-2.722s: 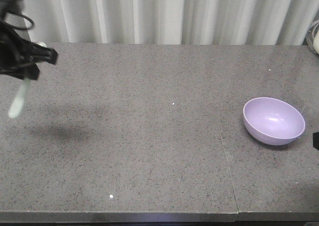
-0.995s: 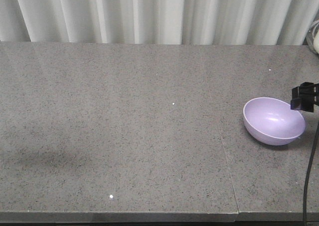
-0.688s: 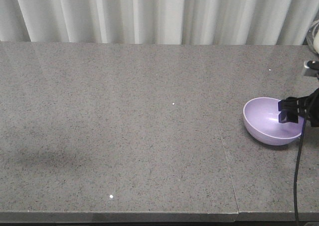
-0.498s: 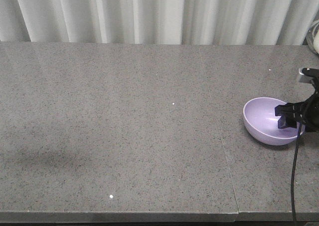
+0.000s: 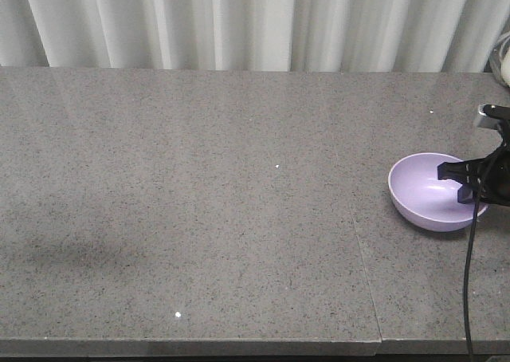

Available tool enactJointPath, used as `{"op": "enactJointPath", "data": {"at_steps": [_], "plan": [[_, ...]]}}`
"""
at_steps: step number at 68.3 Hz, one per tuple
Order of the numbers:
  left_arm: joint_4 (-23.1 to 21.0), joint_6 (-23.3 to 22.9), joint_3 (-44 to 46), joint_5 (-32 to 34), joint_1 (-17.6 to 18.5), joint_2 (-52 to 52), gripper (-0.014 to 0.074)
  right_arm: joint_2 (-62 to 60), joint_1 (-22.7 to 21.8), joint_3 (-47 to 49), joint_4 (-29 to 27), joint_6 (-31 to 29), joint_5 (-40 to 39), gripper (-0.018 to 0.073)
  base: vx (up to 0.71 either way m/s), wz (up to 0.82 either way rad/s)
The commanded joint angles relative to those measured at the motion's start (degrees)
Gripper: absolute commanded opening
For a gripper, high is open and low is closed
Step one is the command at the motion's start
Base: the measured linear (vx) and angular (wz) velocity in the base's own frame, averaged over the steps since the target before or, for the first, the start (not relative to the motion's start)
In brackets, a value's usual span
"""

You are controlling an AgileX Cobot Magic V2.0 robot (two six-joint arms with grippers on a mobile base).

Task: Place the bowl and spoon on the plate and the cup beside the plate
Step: 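Grasp the lilac bowl rim with the right gripper and lift it, then drive the base, holding spoon and bowl, toward the blue plate counter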

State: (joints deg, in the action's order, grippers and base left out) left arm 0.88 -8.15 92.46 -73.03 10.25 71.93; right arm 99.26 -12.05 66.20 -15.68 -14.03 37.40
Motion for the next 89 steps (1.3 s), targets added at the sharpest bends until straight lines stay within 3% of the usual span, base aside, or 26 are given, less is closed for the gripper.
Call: {"op": "enactJointPath", "data": {"at_steps": [1, 57, 89], "plan": [[-0.2, -0.2, 1.5, 2.5, 0.3, -1.4, -0.0006, -4.2, -0.2, 1.2, 1.0, -0.9, -0.6, -0.001, 0.0, 0.0], [-0.2, -0.2, 1.5, 2.5, 0.3, -1.4, -0.0006, -43.8, -0.2, 1.2, 2.1, -1.6, 17.0, -0.0006, 0.0, 0.0], [-0.2, -0.2, 1.5, 2.5, 0.3, -1.4, -0.0006, -48.3, -0.2, 1.2, 2.6, -1.6, 17.7, -0.0006, 0.0, 0.0]]}}
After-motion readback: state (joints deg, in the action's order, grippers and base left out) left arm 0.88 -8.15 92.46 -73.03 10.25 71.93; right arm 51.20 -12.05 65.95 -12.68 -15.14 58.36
